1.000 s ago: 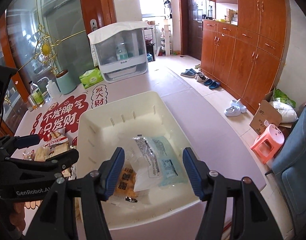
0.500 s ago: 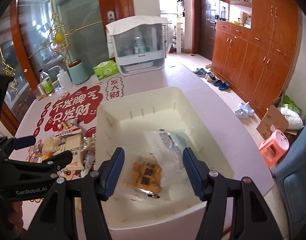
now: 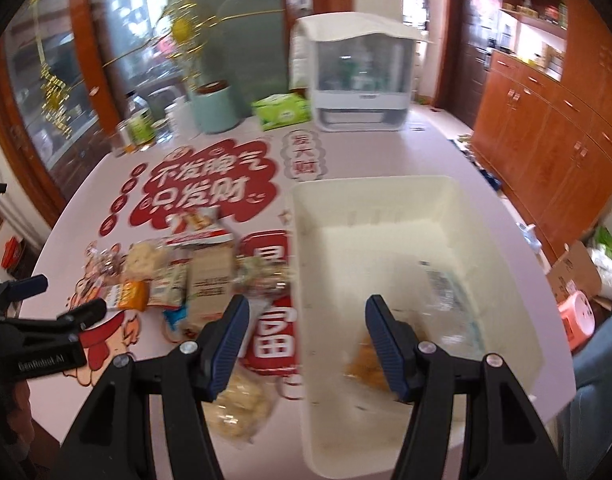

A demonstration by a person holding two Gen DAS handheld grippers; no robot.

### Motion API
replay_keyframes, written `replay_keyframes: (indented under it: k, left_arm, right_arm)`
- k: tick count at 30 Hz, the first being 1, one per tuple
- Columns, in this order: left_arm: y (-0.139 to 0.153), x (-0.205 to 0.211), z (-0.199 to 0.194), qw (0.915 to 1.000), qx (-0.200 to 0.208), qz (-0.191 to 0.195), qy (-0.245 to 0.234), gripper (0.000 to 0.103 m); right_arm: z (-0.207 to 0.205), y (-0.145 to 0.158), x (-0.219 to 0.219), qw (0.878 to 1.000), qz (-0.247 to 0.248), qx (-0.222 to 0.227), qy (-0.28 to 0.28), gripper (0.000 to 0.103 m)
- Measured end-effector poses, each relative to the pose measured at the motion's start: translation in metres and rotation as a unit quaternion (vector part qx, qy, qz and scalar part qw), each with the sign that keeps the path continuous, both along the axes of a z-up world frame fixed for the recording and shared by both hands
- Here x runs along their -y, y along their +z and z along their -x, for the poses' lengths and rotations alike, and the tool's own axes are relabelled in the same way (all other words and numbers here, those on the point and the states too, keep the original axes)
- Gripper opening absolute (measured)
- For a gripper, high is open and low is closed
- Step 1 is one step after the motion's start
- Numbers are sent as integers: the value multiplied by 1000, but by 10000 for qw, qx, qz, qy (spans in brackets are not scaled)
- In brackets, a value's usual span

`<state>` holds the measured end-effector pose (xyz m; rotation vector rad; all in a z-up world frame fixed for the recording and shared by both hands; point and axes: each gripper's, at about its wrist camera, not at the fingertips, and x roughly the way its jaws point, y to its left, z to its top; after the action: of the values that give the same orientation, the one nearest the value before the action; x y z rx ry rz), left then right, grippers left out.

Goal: Organize snacks
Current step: 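Move both tools back over the snack pile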

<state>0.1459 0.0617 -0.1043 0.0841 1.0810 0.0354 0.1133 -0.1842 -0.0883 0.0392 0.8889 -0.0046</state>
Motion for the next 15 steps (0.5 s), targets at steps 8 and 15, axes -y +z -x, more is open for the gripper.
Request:
replay_keyframes:
  k: [8,15]
  left_arm:
    - [-17,-81,-7,9980,-82,33,629,101]
    - [-52,-119,-19,9961,-405,143,776,101]
  right_arm:
    - [-28,-12,-56,9986,-124,-259,442,61]
    - [-60,-43,-82,9932,-605,-744,655,61]
